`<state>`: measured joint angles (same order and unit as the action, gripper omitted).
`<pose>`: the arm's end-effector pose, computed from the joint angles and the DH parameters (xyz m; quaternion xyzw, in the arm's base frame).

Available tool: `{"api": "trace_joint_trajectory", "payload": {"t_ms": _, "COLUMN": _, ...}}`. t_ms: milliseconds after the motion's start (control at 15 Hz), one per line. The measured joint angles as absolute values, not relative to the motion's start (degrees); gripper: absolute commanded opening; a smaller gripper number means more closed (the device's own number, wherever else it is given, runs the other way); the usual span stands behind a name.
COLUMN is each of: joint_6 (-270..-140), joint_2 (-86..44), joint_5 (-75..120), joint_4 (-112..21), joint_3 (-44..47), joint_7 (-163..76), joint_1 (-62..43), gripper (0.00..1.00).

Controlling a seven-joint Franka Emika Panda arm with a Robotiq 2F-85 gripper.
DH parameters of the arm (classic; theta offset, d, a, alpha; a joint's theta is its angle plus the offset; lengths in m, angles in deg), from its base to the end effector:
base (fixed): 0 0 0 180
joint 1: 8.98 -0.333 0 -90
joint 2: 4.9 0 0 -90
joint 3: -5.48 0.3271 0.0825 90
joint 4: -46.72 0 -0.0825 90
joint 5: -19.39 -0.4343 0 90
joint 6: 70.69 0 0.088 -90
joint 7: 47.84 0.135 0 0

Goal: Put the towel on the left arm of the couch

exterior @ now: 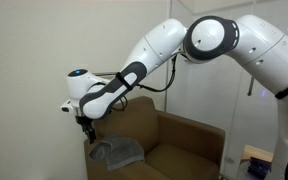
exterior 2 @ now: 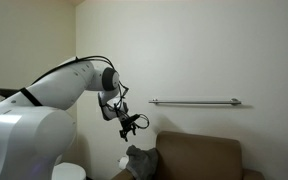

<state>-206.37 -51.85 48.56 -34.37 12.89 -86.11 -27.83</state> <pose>0.7283 0.3225 0.1770 0.7485 0.6434 0.0560 0.1503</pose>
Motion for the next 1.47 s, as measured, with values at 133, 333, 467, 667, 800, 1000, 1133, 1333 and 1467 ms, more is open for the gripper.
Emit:
{"api": "trace_joint_trajectory", "payload": {"t_ms": 133, "joint_6": -207.20, "joint_2": -49.15, "joint_5": 50.43, "joint_4": -37.54, "joint_3": 12.01, "joint_7": -84.36, "joint_1": -28.52, "gripper": 1.00}}
{"api": "trace_joint_trajectory", "payload": {"t_ms": 333, "joint_6": -209.59, "joint_2": -44.95, "joint_5": 51.58, "joint_4": -42.94, "joint_3": 10.88, "joint_7": -78.08, "joint_1": -28.72, "gripper": 1.00}}
{"api": "trace_joint_trajectory", "payload": {"t_ms": 467, "joint_6": -212.61, "joint_2": -41.78, "joint_5": 51.55, "joint_4": -47.23, "joint_3": 10.20, "joint_7": -72.24, "joint_1": -28.16, "gripper": 1.00}}
{"api": "trace_joint_trajectory", "payload": {"t_ms": 667, "joint_6": -218.36, "joint_2": -36.38, "joint_5": 51.28, "joint_4": -54.80, "joint_3": 9.40, "joint_7": -64.37, "joint_1": -26.42, "gripper": 1.00}}
{"api": "trace_joint_trajectory", "payload": {"t_ms": 800, "joint_6": -221.50, "joint_2": -32.75, "joint_5": 51.35, "joint_4": -59.67, "joint_3": 8.27, "joint_7": -60.80, "joint_1": -25.48, "gripper": 1.00}}
{"api": "trace_joint_trajectory", "payload": {"t_ms": 1000, "joint_6": -221.72, "joint_2": -29.46, "joint_5": 51.35, "joint_4": -63.02, "joint_3": 7.55, "joint_7": -60.59, "joint_1": -24.87, "gripper": 1.00}}
{"api": "trace_joint_trajectory", "payload": {"t_ms": 1133, "joint_6": -221.72, "joint_2": -29.14, "joint_5": 51.35, "joint_4": -63.37, "joint_3": 7.62, "joint_7": -60.34, "joint_1": -24.94, "gripper": 1.00}}
{"api": "trace_joint_trajectory", "payload": {"t_ms": 1333, "joint_6": -224.49, "joint_2": -29.48, "joint_5": 51.11, "joint_4": -63.14, "joint_3": 7.63, "joint_7": -58.19, "joint_1": -24.90, "gripper": 1.00}}
{"api": "trace_joint_trajectory", "payload": {"t_ms": 1467, "joint_6": -227.85, "joint_2": -29.77, "joint_5": 50.62, "joint_4": -63.11, "joint_3": 7.48, "joint_7": -53.28, "joint_1": -24.97, "gripper": 1.00}}
